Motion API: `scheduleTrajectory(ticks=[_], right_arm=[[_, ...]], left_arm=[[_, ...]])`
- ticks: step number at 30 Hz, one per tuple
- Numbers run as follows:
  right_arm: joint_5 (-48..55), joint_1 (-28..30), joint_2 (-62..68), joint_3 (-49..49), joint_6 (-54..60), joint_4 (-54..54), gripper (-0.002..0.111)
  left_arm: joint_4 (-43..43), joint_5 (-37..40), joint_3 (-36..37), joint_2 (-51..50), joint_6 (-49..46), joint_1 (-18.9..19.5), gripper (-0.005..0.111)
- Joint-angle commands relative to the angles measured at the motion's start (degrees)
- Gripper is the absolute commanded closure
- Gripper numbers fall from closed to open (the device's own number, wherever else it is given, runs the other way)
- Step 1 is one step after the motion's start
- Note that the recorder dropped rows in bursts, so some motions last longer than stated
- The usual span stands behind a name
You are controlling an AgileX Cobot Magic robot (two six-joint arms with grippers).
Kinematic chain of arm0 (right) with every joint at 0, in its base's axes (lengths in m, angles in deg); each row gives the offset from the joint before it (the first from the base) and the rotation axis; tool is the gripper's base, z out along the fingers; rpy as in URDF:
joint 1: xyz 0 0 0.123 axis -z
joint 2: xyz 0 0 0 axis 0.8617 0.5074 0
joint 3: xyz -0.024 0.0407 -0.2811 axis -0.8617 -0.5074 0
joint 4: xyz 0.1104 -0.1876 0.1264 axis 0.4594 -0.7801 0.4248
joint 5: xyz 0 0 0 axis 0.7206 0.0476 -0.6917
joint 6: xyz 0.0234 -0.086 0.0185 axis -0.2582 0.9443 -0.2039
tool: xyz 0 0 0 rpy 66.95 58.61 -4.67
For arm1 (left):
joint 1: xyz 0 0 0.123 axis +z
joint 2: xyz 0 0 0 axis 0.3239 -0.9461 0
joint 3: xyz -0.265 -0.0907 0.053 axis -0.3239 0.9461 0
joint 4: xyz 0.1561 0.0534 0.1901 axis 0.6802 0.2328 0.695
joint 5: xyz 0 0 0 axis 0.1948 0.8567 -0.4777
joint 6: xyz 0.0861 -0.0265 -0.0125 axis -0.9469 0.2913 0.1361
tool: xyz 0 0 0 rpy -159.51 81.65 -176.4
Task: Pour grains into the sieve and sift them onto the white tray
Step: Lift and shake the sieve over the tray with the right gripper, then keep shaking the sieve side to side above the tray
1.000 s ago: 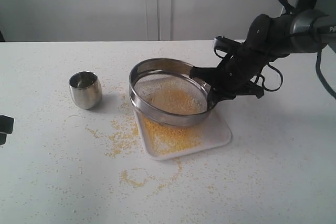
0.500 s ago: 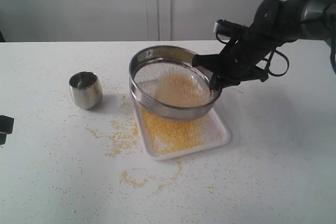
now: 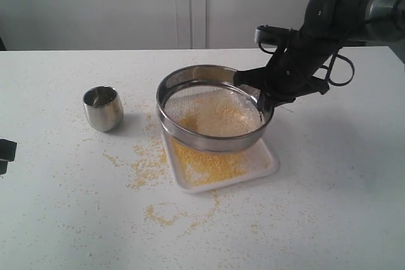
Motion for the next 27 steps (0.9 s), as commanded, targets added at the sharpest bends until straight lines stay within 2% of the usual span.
scheduleTrajectory(ticks=[1,6,8,11,12,17,18,20,22,23,24,27], right_arm=[[-11.64,-0.45,0.18,0.76,-2.42,0.19,0.108],[7.48,-0.45,-1.29,1.08,-0.05,-7.39,0.108],[3.88,-0.45,-1.29,1.08,-2.05,-5.29,0.108],[-11.53,-0.83,0.49,1.08,-3.22,-3.28,0.108],[-13.07,-0.83,0.90,1.08,-3.09,-3.28,0.108],[5.31,-0.57,-0.70,1.06,-1.64,-7.17,0.108],[4.79,-0.57,-0.70,1.06,-3.08,-6.87,0.108],[-4.79,-0.57,-0.24,1.06,-7.43,-4.27,0.108],[-12.64,-1.13,0.92,1.06,-6.90,-2.79,0.108],[-12.47,-1.13,1.05,1.06,-6.92,-2.79,0.108],[-9.73,-1.13,1.05,1.17,-6.92,-2.79,0.108],[8.23,-1.00,-0.51,1.64,-3.93,-5.80,0.108]], left_arm=[[-0.47,0.53,0.51,0.44,-0.11,0.07,0.107],[-0.47,0.53,0.51,0.44,-0.11,0.07,0.107],[-0.47,0.53,0.51,0.44,-0.11,0.07,0.107],[-0.47,0.53,0.51,0.44,-0.11,0.07,0.107],[-0.47,0.53,0.51,0.44,-0.11,0.07,0.107],[-0.47,0.53,0.51,0.44,-0.11,0.07,0.107],[-0.47,0.53,0.51,0.44,-0.11,0.07,0.107],[-0.47,0.53,0.51,0.44,-0.11,0.07,0.107],[-0.47,0.53,0.51,0.44,-0.11,0.07,0.107],[-0.47,0.53,0.51,0.44,-0.11,0.07,0.107],[-0.47,0.53,0.51,0.44,-0.11,0.07,0.107],[-0.47,0.53,0.51,0.44,-0.11,0.07,0.107]])
